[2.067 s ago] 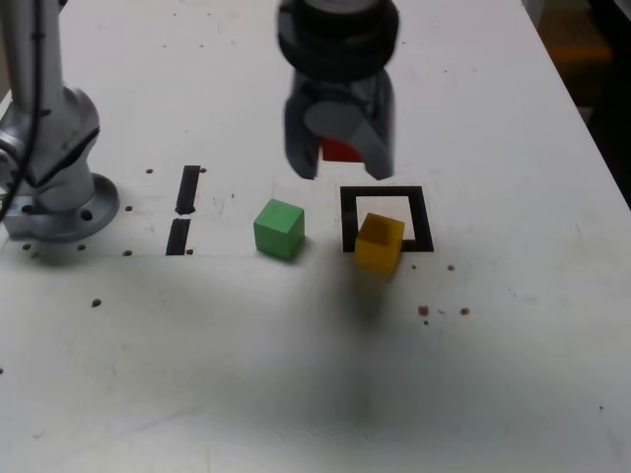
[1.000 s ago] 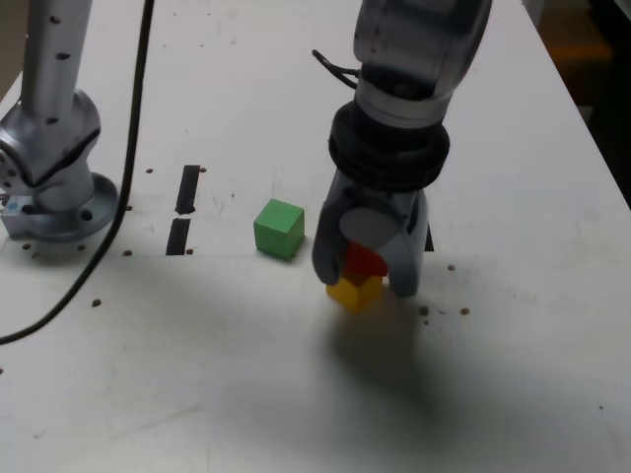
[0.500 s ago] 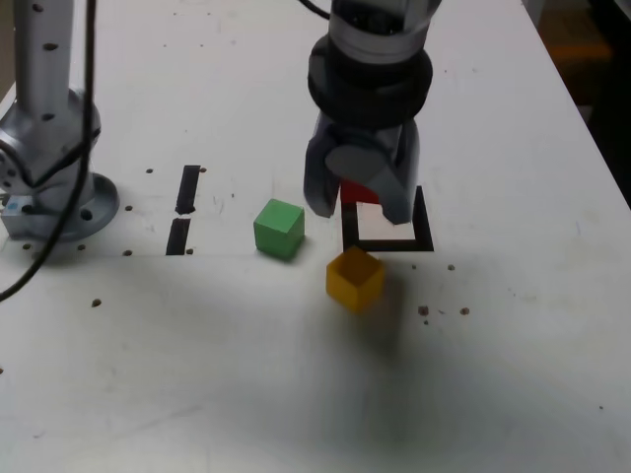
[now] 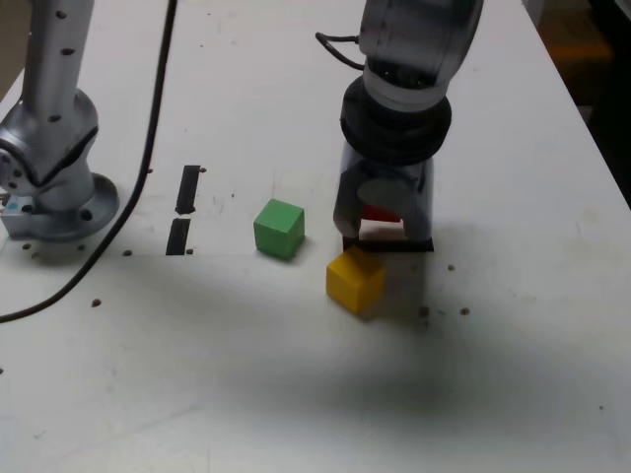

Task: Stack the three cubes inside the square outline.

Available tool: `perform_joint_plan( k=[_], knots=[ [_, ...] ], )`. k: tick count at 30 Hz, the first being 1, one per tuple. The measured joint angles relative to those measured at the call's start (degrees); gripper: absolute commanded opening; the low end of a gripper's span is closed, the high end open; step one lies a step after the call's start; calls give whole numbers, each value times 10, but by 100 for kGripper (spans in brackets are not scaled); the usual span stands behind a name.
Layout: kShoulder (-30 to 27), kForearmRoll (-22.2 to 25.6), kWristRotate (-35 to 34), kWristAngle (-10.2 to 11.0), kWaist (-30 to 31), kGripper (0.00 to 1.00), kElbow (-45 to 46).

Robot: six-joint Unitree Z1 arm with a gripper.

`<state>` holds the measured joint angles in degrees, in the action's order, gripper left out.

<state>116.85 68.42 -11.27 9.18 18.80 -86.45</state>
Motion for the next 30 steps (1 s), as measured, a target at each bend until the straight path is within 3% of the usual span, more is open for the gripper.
perform_joint_plan(
  k=[9,25,28,30],
  knots=[
    [0,-67,8,-8,-20,30,49],
    [17,-92,25,1,-41,31,54],
    [18,-92,26,0,-43,37,51],
    [18,-92,26,-1,-43,47,51]
  ],
)
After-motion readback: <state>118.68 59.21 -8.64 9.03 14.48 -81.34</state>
